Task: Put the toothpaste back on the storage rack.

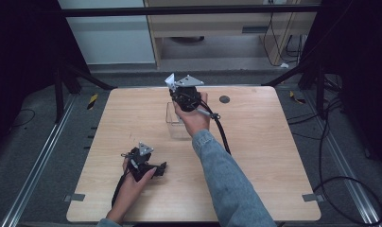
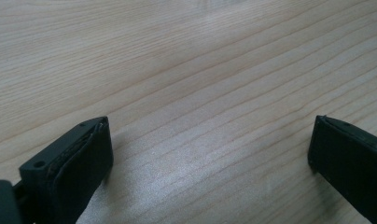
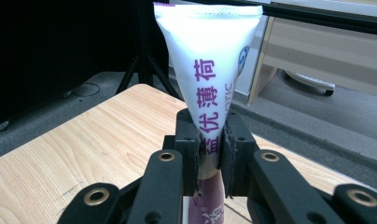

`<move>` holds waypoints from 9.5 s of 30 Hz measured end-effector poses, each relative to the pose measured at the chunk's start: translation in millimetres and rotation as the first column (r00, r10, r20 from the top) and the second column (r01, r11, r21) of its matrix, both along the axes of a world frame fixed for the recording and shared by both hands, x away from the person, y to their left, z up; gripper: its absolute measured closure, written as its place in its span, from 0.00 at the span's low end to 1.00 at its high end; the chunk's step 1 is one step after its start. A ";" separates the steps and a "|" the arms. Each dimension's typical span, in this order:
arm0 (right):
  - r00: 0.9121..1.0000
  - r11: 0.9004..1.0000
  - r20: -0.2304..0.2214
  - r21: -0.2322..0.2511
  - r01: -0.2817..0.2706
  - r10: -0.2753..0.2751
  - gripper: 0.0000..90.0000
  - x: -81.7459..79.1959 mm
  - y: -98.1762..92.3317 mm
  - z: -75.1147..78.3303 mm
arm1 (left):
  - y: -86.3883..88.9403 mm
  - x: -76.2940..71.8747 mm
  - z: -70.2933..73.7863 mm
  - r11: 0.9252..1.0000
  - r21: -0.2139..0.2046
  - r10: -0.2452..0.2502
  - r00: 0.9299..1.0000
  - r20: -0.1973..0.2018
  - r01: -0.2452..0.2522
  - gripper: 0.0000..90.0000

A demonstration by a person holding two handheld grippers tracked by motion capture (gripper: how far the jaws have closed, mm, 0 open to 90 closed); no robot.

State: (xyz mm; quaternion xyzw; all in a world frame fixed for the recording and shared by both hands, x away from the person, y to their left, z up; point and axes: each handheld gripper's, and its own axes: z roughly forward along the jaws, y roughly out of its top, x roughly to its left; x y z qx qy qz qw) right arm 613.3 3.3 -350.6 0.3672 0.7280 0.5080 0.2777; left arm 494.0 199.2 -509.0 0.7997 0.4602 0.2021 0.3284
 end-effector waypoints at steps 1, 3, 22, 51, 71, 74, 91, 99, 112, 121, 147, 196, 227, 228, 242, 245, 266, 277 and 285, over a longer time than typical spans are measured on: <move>1.000 1.000 -0.004 -0.002 0.002 -0.002 0.88 0.4 0.2 -0.9 | -0.2 0.0 -0.1 1.000 -0.003 0.002 1.000 0.001 -0.002 0.00; 1.000 1.000 -0.008 -0.005 0.005 -0.005 0.88 1.2 0.0 -2.9 | -0.2 0.0 -0.1 1.000 -0.003 0.002 1.000 0.001 -0.002 0.00; 0.998 0.999 -0.052 -0.044 0.019 -0.021 0.88 4.3 1.8 -30.0 | -0.2 0.0 -0.1 1.000 -0.003 0.002 1.000 0.001 -0.002 0.00; 0.995 0.998 -0.098 -0.065 0.010 -0.016 0.87 8.3 7.6 -44.2 | -0.4 0.0 -0.2 1.000 -0.004 0.000 1.000 0.001 0.000 0.00; 0.992 0.996 -0.126 -0.084 -0.010 -0.001 0.87 11.9 13.3 -49.2 | -0.4 0.0 -0.1 1.000 -0.004 0.000 1.000 0.001 0.000 0.00; 0.991 0.997 -0.131 -0.080 -0.009 -0.002 0.87 13.0 13.1 -49.1 | -0.3 0.1 -0.1 1.000 -0.003 -0.001 1.000 0.001 0.001 0.00; 0.990 0.995 -0.142 -0.102 -0.006 -0.009 0.86 20.2 19.9 -47.9 | -0.4 -0.1 0.0 1.000 -0.002 -0.009 1.000 0.000 0.009 0.00; 0.989 0.995 -0.145 -0.104 -0.006 -0.009 0.87 24.4 23.7 -48.0 | -0.4 0.0 0.0 1.000 -0.002 -0.009 1.000 0.000 0.009 0.00; 0.989 0.994 -0.147 -0.108 -0.007 -0.009 0.87 24.3 24.2 -47.5 | -0.4 0.0 -0.1 1.000 -0.002 -0.009 1.000 0.000 0.009 0.00; 0.989 0.994 -0.147 -0.110 -0.009 -0.007 0.86 23.3 22.7 -48.1 | -0.4 0.0 -0.1 1.000 -0.002 -0.009 1.000 0.000 0.009 0.00; 0.987 0.995 -0.159 -0.101 -0.011 -0.005 0.80 20.0 16.5 -48.0 | -0.4 0.0 -0.1 1.000 -0.002 -0.009 1.000 0.000 0.009 0.00; 0.995 1.000 -0.102 -0.020 -0.020 0.018 0.30 -11.8 -19.6 -26.5 | -0.5 -0.2 0.0 1.000 -0.002 -0.009 1.000 -0.001 0.009 0.00; 0.993 0.996 -0.115 -0.086 -0.029 0.019 0.12 -42.4 -78.0 -27.2 | -3.4 -1.6 -0.2 1.000 -0.004 -0.020 1.000 -0.001 0.020 0.00; 0.993 0.996 -0.115 -0.086 -0.029 0.019 0.12 -42.4 -78.0 -27.2 | -3.4 -1.6 -0.2 1.000 -0.004 -0.020 1.000 -0.001 0.020 0.00; 0.979 0.988 -0.202 -0.151 -0.023 -0.008 0.11 -49.3 -91.5 -36.0 | -3.4 -1.6 -0.2 1.000 -0.004 -0.020 1.000 -0.001 0.020 0.00; 0.981 0.989 -0.194 -0.145 -0.018 -0.011 0.11 -51.3 -99.2 -38.4 | -3.4 -1.6 -0.1 1.000 -0.003 -0.020 1.000 -0.001 0.020 0.00; 0.959 0.980 -0.268 -0.193 0.039 -0.091 0.10 -68.4 -161.6 -82.5 | -4.3 -1.8 -0.1 1.000 -0.002 -0.021 1.000 0.000 0.021 0.00; 0.946 0.957 -0.283 -0.279 0.076 -0.157 0.09 -71.2 -191.2 -116.9 | -4.3 -1.8 -0.1 1.000 -0.002 -0.021 1.000 0.000 0.021 0.00; 0.925 0.954 -0.312 -0.267 0.132 -0.215 0.11 -71.3 -218.6 -136.2 | -4.3 -1.8 -0.1 1.000 -0.002 -0.021 1.000 0.000 0.021 0.00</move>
